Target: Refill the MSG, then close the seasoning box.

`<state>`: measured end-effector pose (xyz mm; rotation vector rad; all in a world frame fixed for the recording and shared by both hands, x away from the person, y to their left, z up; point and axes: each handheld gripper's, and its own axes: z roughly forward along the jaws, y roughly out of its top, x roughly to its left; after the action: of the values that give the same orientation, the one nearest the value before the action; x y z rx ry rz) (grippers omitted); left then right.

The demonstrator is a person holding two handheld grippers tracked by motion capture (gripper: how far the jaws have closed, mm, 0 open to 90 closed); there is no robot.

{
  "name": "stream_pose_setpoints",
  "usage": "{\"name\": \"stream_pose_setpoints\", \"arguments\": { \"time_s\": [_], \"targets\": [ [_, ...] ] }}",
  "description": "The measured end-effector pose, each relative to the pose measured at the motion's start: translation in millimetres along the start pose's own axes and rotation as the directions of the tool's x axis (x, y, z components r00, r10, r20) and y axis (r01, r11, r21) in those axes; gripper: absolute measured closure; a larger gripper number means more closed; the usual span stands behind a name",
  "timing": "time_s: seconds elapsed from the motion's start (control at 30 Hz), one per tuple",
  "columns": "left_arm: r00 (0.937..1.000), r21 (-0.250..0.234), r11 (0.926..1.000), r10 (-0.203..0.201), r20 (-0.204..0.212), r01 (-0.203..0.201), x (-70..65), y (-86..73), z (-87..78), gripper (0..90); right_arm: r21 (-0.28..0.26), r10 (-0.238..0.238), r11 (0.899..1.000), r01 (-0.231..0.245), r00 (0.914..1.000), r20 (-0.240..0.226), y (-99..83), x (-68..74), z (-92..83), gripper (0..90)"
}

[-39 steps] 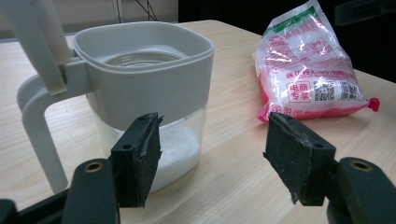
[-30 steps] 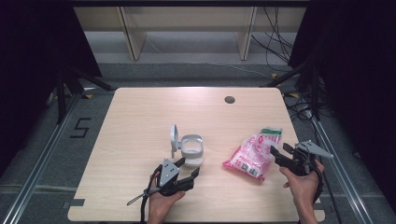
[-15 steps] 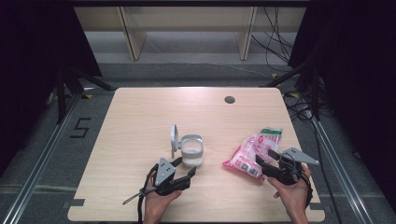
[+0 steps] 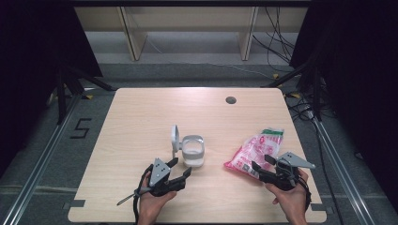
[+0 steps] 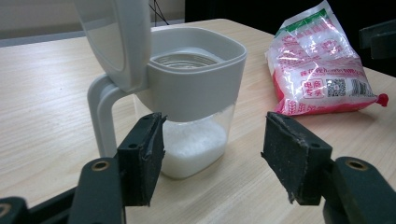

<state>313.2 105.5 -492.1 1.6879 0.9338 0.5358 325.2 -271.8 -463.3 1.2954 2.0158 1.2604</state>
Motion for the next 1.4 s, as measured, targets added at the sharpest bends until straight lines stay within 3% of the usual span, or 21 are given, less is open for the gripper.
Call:
{"name": "stream_pose_setpoints", "arguments": {
  "time_s": [0.03, 0.07, 0.13, 0.17, 0.2, 0.33, 0.37, 0.43, 0.47, 0.5, 0.53, 0.63, 0.87, 1.07, 1.4],
  "targets": [
    [0.9997, 0.001, 0.9998, 0.022, 0.005, -0.022, 2.1, 0.4, -0.6, 37.9, 0.014, -0.014, 1.000, 0.014, 0.9999, 0.006, -0.2, 0.3, -0.1, 40.4],
    [0.9998, 0.002, 0.9998, 0.019, 0.001, -0.019, 2.8, 0.4, -1.4, 38.1, 0.024, 0.009, 1.000, -0.009, 0.9999, 0.005, -0.6, 3.1, -1.0, 40.3],
    [0.9999, 0.003, 0.9999, 0.011, -0.005, -0.011, 4.6, 0.5, -2.8, 38.4, 0.004, 0.000, 1.000, 0.000, 0.9998, -0.021, -1.2, 2.7, -1.5, 40.1],
    [0.9998, -0.001, 0.9998, 0.019, -0.003, -0.019, 6.1, 0.6, -3.0, 38.6, 0.013, 0.016, 1.000, -0.016, 0.9998, -0.012, -2.3, 5.9, -1.7, 40.0],
    [0.9999, -0.002, 0.9999, 0.010, -0.007, -0.010, 6.6, 0.4, -3.6, 38.8, 0.007, -0.016, 1.000, 0.016, 0.9998, -0.013, -2.3, 4.2, -1.2, 39.9],
    [0.9998, -0.005, 1.0000, 0.006, -0.018, -0.006, 11.5, 0.3, -6.0, 39.5, 0.024, 0.008, 1.000, -0.008, 0.9999, -0.015, -4.1, 8.1, -1.9, 39.3],
    [0.9998, -0.007, 1.0000, 0.003, -0.020, -0.003, 12.2, 0.1, -6.4, 40.1, 0.024, -0.016, 1.000, 0.017, 0.9994, -0.031, -4.1, 6.0, -2.5, 39.3],
    [0.9996, 0.001, 0.9999, 0.016, -0.023, -0.016, 15.2, 0.3, -8.2, 41.2, 0.019, -0.005, 1.000, 0.006, 0.9984, -0.057, -4.4, 7.6, -3.4, 39.1],
    [0.9997, -0.014, 0.9999, 0.005, -0.023, -0.005, 16.3, -0.1, -7.9, 41.4, 0.026, -0.003, 1.000, 0.005, 0.9981, -0.061, -4.5, 8.2, -3.9, 39.1],
    [0.9996, -0.016, 0.9998, -0.010, -0.026, 0.009, 16.3, -0.2, -8.0, 41.9, 0.027, -0.018, 0.999, 0.019, 0.9992, -0.037, -5.1, 9.0, -3.0, 39.0],
    [0.9997, -0.016, 0.9998, 0.009, -0.022, -0.009, 18.1, 0.3, -8.8, 42.8, 0.015, -0.020, 1.000, 0.021, 0.9986, -0.048, -5.7, 8.9, -1.6, 39.0],
    [0.9994, -0.015, 0.9996, 0.025, -0.025, -0.025, 19.1, -0.2, -9.8, 47.1, 0.022, -0.005, 1.000, 0.006, 0.9984, -0.056, -6.6, 10.3, -3.2, 38.9],
    [0.9995, -0.047, 0.9989, 0.004, -0.031, -0.005, 19.2, -2.2, -9.4, 64.2, 0.030, -0.010, 0.999, 0.012, 0.9981, -0.061, -6.7, 10.4, -4.7, 38.8],
    [0.9962, -0.067, 0.9970, 0.033, -0.080, -0.038, 22.7, -2.8, -14.7, 80.9, 0.024, -0.020, 0.999, 0.022, 0.9977, -0.065, -5.5, 12.5, -4.1, 38.7],
    [0.9928, -0.078, 0.9956, 0.044, -0.111, -0.053, 29.5, 2.9, -16.1, 89.1, 0.018, -0.028, 0.999, 0.029, 0.9973, -0.069, -5.8, 14.1, -4.1, 38.7]
  ]
}}
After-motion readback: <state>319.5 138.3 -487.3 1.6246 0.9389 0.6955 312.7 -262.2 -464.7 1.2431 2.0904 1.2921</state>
